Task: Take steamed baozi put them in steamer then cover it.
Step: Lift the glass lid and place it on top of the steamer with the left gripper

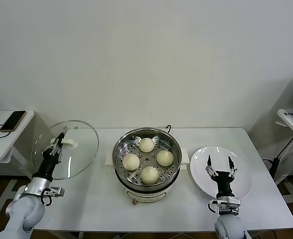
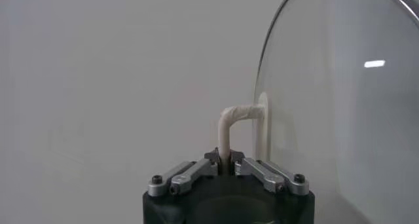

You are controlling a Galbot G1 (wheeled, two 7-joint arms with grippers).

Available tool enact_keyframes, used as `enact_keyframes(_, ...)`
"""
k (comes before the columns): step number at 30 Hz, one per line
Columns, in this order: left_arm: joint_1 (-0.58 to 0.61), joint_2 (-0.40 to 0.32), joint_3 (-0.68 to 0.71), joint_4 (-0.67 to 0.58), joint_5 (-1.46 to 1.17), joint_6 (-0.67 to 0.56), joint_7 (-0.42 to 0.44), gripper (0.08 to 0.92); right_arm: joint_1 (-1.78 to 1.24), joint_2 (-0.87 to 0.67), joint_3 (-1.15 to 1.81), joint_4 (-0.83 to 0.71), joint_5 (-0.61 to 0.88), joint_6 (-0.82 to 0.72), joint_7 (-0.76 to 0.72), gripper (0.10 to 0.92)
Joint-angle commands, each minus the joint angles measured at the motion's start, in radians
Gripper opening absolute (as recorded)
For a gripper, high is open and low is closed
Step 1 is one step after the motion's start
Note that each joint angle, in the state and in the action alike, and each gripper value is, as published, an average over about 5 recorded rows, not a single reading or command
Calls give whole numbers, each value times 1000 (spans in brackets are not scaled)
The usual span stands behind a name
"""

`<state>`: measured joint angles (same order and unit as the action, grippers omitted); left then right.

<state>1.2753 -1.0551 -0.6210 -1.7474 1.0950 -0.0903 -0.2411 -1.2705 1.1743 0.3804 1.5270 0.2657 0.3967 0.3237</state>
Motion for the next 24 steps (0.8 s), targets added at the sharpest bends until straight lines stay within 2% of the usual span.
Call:
enact_keyframes(1,6,19,207,-518,-82,237,218,187,-2,2,9,1,-5,-1,1,823)
enact_keyframes(6,-77,-30,472,-563,9,425,350,187,-1,9,11,-3,-8,-1,-1,823)
enact_keyframes(11,-167,-114,636,-488,125,549,505,187,2,24,9,-13,-16,-2,-3,823)
enact_keyframes(13,-192,-144,676,-443,162,575,541,187,4,29,10,-20,-18,-2,-4,823)
enact_keyframes(20,-245,-247,730,-288,263,605,569,187,14,35,10,-41,-17,-1,-6,823)
enact_keyframes(24,-256,-272,734,-244,309,603,570,187,18,34,11,-48,-16,-1,-7,823)
